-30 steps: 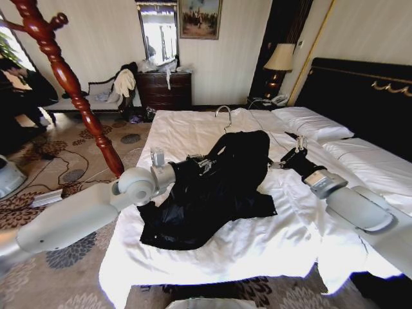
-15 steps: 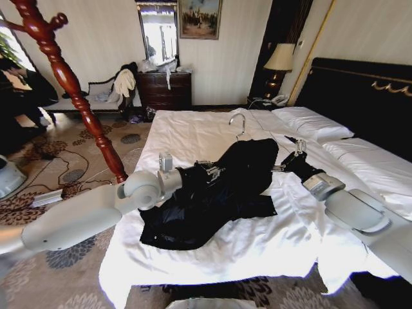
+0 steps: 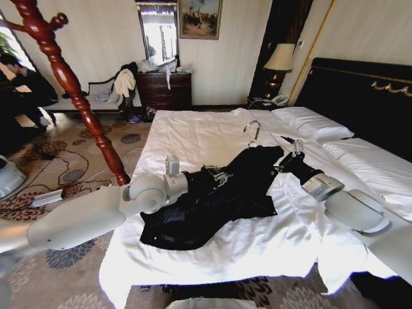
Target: Pick up the clothes from the bed and hang them on the clothes hanger.
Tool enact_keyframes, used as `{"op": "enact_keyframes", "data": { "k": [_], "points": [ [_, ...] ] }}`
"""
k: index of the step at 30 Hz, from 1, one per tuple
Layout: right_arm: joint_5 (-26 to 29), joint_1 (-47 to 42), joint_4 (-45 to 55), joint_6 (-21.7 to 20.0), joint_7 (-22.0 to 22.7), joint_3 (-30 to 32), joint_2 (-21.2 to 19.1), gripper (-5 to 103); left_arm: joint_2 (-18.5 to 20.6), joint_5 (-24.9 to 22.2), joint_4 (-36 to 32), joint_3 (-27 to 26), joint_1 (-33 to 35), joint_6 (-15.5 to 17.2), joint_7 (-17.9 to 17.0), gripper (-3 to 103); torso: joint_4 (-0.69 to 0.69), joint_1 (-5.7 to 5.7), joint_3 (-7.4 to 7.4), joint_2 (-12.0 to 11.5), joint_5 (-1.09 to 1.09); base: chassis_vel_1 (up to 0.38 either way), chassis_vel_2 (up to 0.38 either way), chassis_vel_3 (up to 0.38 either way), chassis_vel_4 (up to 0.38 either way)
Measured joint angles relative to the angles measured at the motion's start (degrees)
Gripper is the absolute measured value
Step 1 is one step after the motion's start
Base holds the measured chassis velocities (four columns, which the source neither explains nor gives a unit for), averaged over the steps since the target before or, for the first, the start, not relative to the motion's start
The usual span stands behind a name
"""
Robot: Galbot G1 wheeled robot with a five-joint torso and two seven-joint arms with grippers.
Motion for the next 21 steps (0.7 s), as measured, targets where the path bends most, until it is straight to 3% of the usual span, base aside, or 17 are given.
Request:
{"op": "enact_keyframes", "data": {
  "k": [3,5,8,14,17,21],
  "points": [
    [-3.01,-0.52,-0.50,1.67,-0.53,0.00,0.00,70,-0.10,-0.09,-0.01,0.03,-0.15,-0.01,0.05,16,0.00,0.00,0.00,0.01,0.00,0.000,0.000,0.000,0.000],
    [-4.53,-0.59,-0.75,2.42,-0.77,0.03,0.07,70,-0.11,-0.21,-0.02,0.05,-0.23,-0.02,0.07,16,0.00,0.00,0.00,0.00,0.00,0.000,0.000,0.000,0.000],
    [-9.23,-1.25,-1.23,4.45,-1.63,0.22,0.26,54,-0.03,-0.67,-0.03,0.85,-1.38,-0.07,0.44,16,0.00,0.00,0.00,0.00,0.00,0.000,0.000,0.000,0.000],
    [-11.83,-1.49,-1.32,5.70,-2.11,0.37,0.50,37,-0.04,-0.82,0.13,1.19,-2.06,-0.09,0.78,16,0.00,0.00,0.00,0.00,0.00,0.000,0.000,0.000,0.000],
    [-12.41,-1.41,-1.62,6.39,-2.15,0.51,0.51,21,0.16,-0.80,0.30,1.05,-1.88,-0.09,1.05,16,0.00,0.00,0.00,0.00,0.00,0.000,0.000,0.000,0.000],
    [-12.37,-1.52,-1.69,6.54,-2.09,0.66,0.69,20,0.51,-0.79,0.31,0.13,-1.01,-0.11,1.14,16,0.00,0.00,0.00,0.00,0.00,0.000,0.000,0.000,0.000]
  ]
}}
